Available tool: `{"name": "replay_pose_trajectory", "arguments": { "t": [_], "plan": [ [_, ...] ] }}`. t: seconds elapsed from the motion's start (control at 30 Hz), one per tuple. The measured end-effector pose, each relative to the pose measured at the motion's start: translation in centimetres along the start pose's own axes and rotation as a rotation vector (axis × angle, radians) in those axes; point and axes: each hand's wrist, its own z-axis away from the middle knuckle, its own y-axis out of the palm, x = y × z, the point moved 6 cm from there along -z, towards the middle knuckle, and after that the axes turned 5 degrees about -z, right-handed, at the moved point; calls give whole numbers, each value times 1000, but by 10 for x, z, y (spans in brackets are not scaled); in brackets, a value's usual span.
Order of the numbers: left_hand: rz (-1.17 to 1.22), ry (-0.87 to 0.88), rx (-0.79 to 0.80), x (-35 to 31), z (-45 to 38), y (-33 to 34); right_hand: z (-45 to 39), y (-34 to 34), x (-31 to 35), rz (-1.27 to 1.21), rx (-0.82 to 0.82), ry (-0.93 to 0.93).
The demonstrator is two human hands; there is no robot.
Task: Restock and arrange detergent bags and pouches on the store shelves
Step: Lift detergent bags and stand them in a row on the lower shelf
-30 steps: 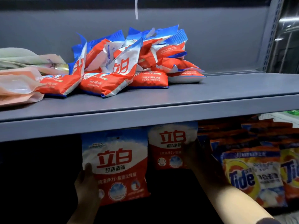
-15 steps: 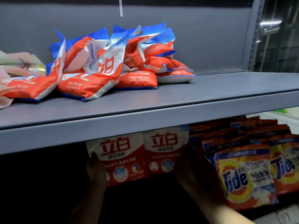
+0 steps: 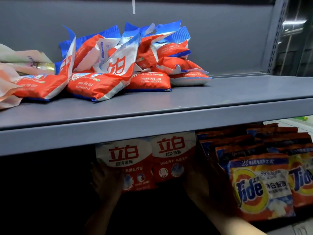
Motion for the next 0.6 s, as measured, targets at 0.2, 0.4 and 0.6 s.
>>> {"name": "replay_pose_trajectory", "arguments": {
  "t": [0.2, 0.4, 0.6],
  "plan": [
    [-366, 616, 268, -24, 73, 49, 31, 21, 21, 313, 165, -267],
    [-320, 641, 474, -26, 58, 66, 17, 37, 21, 386, 331, -247],
    [-179, 602, 504, -39, 60, 50, 15, 22, 28, 128, 417, -105]
  ]
}}
